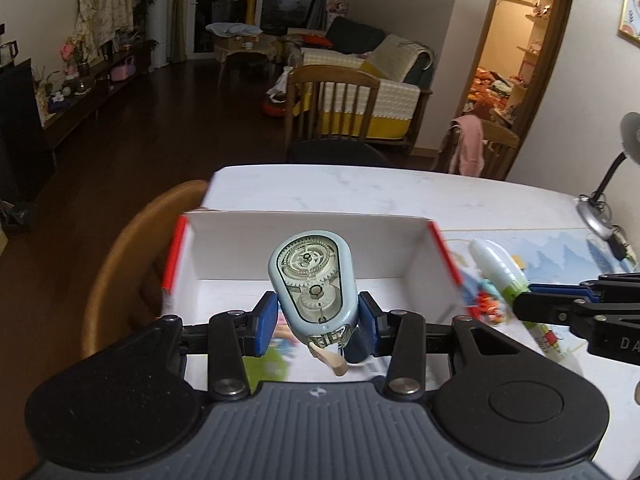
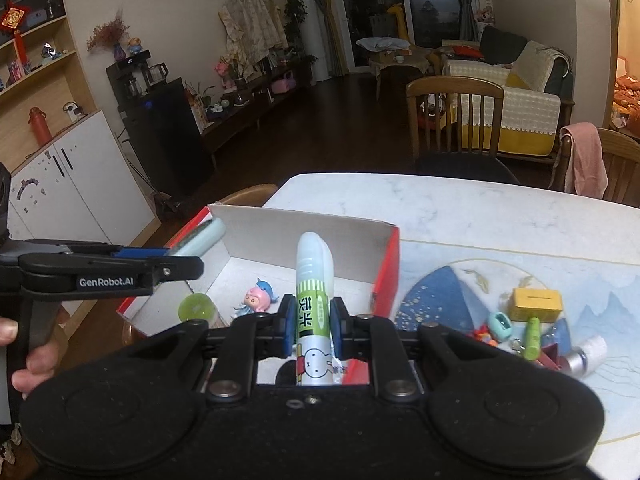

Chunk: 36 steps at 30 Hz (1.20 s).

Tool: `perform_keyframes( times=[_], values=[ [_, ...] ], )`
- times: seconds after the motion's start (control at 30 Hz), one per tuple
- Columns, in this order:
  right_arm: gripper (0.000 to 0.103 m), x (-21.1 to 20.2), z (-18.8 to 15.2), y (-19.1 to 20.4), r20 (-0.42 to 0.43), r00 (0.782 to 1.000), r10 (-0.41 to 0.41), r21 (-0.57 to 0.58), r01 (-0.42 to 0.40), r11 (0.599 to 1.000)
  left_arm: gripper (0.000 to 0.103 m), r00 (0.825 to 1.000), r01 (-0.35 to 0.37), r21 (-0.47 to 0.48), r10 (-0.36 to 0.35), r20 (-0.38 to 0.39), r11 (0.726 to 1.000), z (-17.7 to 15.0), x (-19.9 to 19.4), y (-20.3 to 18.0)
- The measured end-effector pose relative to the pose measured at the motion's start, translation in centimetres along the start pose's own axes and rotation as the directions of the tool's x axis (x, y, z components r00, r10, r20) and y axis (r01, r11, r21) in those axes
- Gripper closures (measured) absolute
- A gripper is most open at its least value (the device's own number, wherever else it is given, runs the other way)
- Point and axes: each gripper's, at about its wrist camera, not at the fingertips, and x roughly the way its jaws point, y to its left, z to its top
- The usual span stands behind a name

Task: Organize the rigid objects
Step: 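Lift and carry the glue stick and tape dispenser into the red box, then open both tools to drop the glue stick and tape dispenser in the box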

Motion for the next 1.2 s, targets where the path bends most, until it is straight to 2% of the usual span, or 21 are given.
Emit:
perform_keyframes(
  times=[0.4,0.63,0.83,1.0,1.2],
  values=[
    [0.086,6.7,0.2,2.4,-0.076,0.995,-0.060,-0.015,0.059,0.998,0.061,0.995,-0.057,0.039,0.060,-0.078,0.998,1.2,5.2,4.7],
    [0.086,10.2,-0.4,2.9,-0.133,0.984,-0.114,-0.059,0.107,0.992,0.061,0.991,-0.044,0.140,0.062,-0.121,0.989,1.4,8.6,4.3],
    [0.086,12.3,-0.9,2.8,-0.174,0.974,-0.147,-0.087,0.134,0.987,0.061,0.979,-0.046,0.176,0.080,-0.189,0.983,1.3,11.5,4.6],
    [0.086,13.4,-1.4,3.1,-0.203,0.965,-0.164,-0.128,0.140,0.982,0.061,0.976,-0.020,0.213,0.065,-0.206,0.977,1.5,12.2,3.9],
    [0.086,14.4,-1.8,3.8,-0.230,0.955,-0.187,-0.196,0.143,0.970,0.061,0.975,-0.022,0.245,0.075,-0.211,0.969,1.5,12.2,3.6]
  ],
)
